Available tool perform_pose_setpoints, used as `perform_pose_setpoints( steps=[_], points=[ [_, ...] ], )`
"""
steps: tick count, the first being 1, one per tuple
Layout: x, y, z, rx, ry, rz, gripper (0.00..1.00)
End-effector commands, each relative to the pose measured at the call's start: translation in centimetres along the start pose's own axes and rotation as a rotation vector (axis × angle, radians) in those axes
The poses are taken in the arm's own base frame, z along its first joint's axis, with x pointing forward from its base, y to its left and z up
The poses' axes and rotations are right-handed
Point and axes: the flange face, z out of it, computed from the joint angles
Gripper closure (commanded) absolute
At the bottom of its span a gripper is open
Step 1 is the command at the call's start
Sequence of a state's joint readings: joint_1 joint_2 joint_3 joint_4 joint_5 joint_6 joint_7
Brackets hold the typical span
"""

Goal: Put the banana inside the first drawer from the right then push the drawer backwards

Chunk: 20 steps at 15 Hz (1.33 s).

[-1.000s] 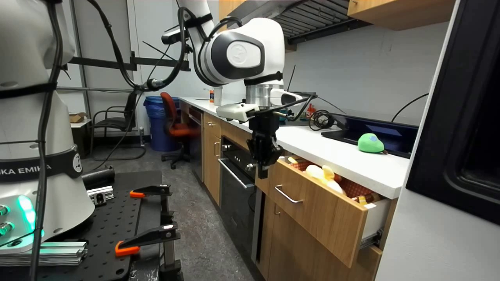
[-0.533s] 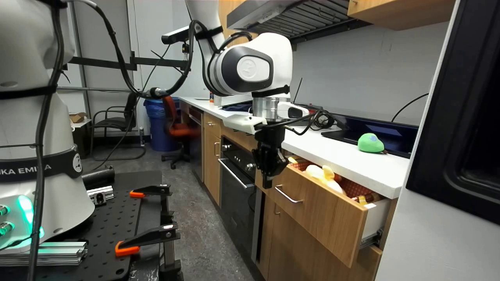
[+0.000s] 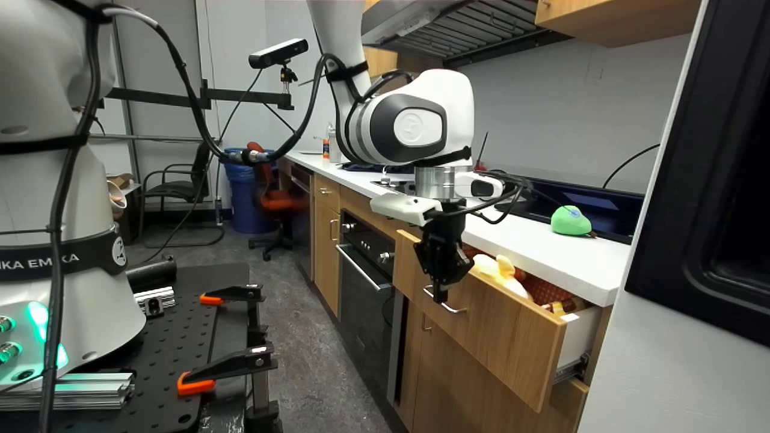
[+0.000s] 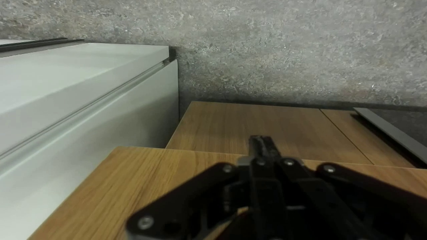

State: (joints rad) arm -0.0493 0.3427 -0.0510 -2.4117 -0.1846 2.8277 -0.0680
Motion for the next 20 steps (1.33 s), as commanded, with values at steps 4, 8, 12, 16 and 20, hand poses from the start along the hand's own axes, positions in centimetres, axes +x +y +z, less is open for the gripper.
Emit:
perform_pose_setpoints(
  steps=[4,8,12,16,20],
  points=[
    [2.1,0.9,2.3,-0.018,0.021,-0.01,1.0],
    [3.0,1.5,2.9,-0.024,0.042,-0.006,1.0],
    [3.6,1.9,3.2,-0.027,0.066,-0.005,1.0],
    [4.8,1.6,3.0,-0.026,0.146,0.0,1.0],
    [6.1,0.9,2.1,-0.037,0.252,-0.046,1.0]
  ],
)
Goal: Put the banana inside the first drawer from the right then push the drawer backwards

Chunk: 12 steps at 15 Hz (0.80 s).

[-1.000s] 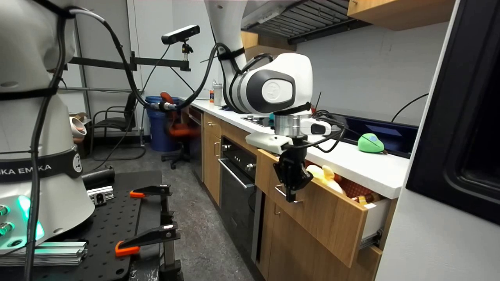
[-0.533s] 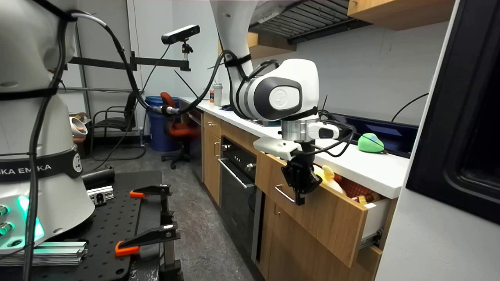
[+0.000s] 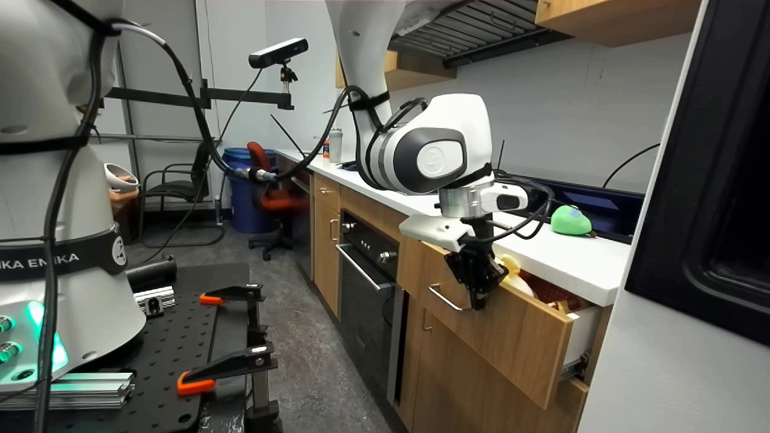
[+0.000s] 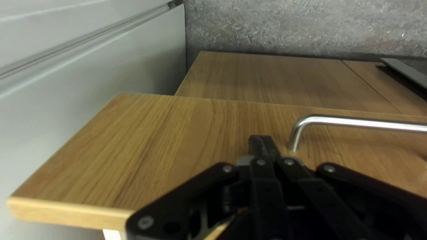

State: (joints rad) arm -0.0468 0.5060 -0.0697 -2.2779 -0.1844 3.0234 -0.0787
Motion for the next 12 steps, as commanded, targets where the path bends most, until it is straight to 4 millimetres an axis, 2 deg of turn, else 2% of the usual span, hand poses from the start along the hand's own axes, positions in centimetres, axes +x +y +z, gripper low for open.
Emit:
perform_pose_setpoints(
  steps=[1,6,12],
  points=[
    [2.3,-0.6,-0.5,-0.009,0.12,-0.049,1.0],
    [3.7,-1.3,-1.6,0.0,0.222,-0.065,1.0],
    [3.9,-1.5,-1.7,0.004,0.25,-0.068,1.0]
  ],
)
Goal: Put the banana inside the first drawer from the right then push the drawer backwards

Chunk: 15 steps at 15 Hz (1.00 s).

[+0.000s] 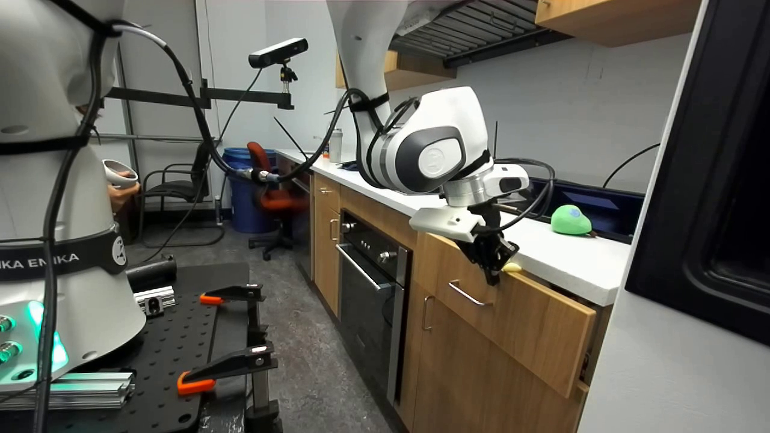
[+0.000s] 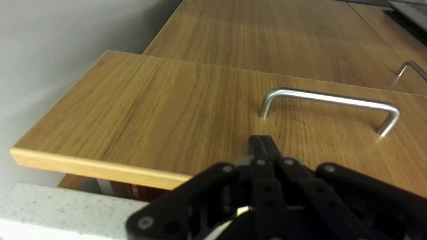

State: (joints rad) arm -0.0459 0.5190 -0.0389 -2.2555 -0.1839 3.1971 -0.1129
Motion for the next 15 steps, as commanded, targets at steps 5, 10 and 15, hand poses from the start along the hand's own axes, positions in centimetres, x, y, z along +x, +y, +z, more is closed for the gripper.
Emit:
perform_pose_setpoints(
  steps=[5,10,15],
  points=[
    [1.0,0.1,-0.2,-0.004,0.051,-0.015,1.0],
    [0.0,-0.4,-2.7,0.01,-0.007,-0.029,1.0],
    [-0.8,-1.1,-6.9,0.01,-0.06,-0.053,1.0]
  ],
)
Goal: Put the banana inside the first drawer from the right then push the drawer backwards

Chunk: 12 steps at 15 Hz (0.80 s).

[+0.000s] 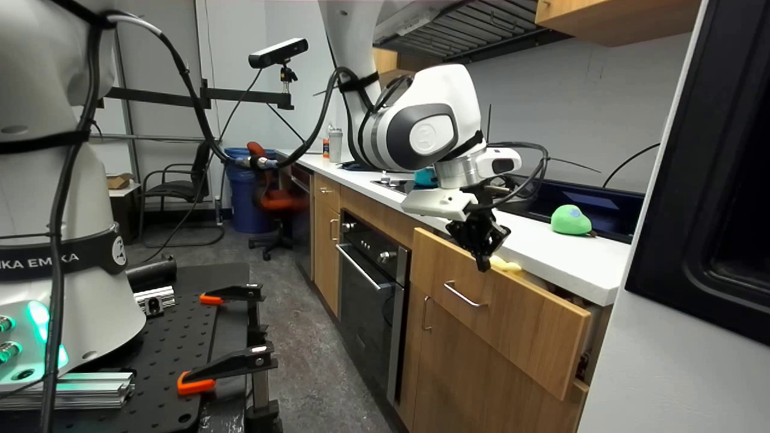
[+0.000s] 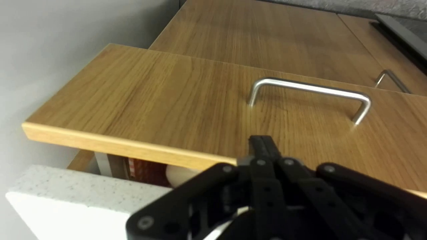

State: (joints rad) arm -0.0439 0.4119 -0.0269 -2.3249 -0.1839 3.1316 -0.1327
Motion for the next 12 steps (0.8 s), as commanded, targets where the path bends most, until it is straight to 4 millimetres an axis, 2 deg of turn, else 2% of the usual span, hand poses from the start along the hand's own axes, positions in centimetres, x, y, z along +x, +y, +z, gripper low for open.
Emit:
perform_pose_setpoints(
  steps=[1,12],
  points=[
    [-0.8,-0.5,-4.7,0.001,-0.044,-0.03,1.0],
    [-0.3,-2.3,-15.5,-0.015,-0.079,-0.056,1.0]
  ],
)
